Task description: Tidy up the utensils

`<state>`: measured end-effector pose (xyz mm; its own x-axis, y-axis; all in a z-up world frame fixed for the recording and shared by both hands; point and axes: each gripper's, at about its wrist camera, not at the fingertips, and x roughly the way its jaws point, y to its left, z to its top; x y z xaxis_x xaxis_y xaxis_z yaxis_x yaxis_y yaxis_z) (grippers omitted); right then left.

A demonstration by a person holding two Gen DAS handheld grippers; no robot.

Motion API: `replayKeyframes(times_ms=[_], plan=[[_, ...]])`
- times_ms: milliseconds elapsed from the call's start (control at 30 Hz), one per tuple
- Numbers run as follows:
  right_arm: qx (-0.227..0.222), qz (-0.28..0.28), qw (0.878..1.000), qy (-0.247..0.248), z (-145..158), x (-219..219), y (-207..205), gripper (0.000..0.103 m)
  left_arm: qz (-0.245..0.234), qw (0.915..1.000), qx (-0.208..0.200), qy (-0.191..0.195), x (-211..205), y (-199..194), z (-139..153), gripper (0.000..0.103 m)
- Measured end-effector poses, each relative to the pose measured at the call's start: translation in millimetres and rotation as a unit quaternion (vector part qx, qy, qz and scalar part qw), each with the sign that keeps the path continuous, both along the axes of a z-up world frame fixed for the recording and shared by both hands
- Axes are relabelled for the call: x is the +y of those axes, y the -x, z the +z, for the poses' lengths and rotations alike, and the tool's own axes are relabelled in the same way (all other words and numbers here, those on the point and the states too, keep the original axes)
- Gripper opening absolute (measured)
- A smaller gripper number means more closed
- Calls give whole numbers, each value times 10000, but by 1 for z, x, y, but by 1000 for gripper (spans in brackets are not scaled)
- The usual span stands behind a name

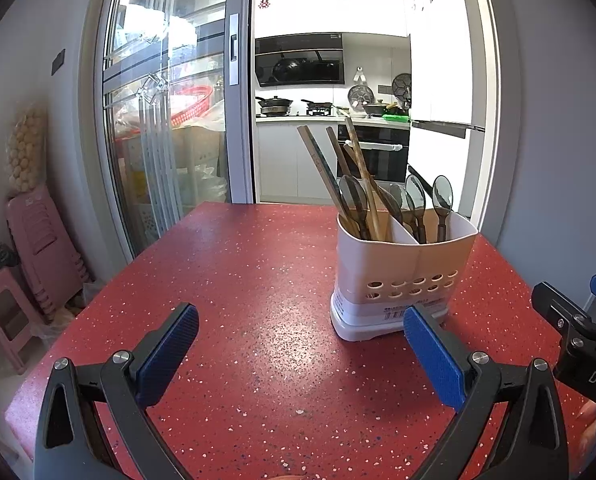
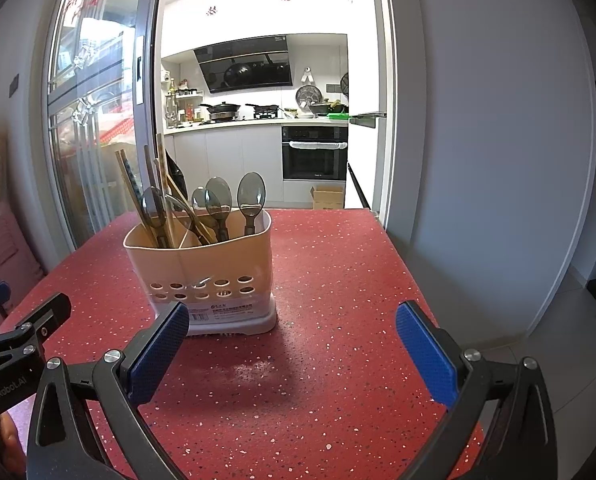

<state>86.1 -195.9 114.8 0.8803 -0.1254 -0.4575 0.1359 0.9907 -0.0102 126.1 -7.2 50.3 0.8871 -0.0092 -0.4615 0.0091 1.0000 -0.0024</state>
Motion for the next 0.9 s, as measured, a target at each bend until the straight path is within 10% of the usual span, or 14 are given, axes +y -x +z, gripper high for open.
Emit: replayKeyframes(times_ms=[900], plan=[[48, -4, 10000, -49, 1, -3, -1, 103, -2, 10000, 68, 25, 0, -1, -2, 103]])
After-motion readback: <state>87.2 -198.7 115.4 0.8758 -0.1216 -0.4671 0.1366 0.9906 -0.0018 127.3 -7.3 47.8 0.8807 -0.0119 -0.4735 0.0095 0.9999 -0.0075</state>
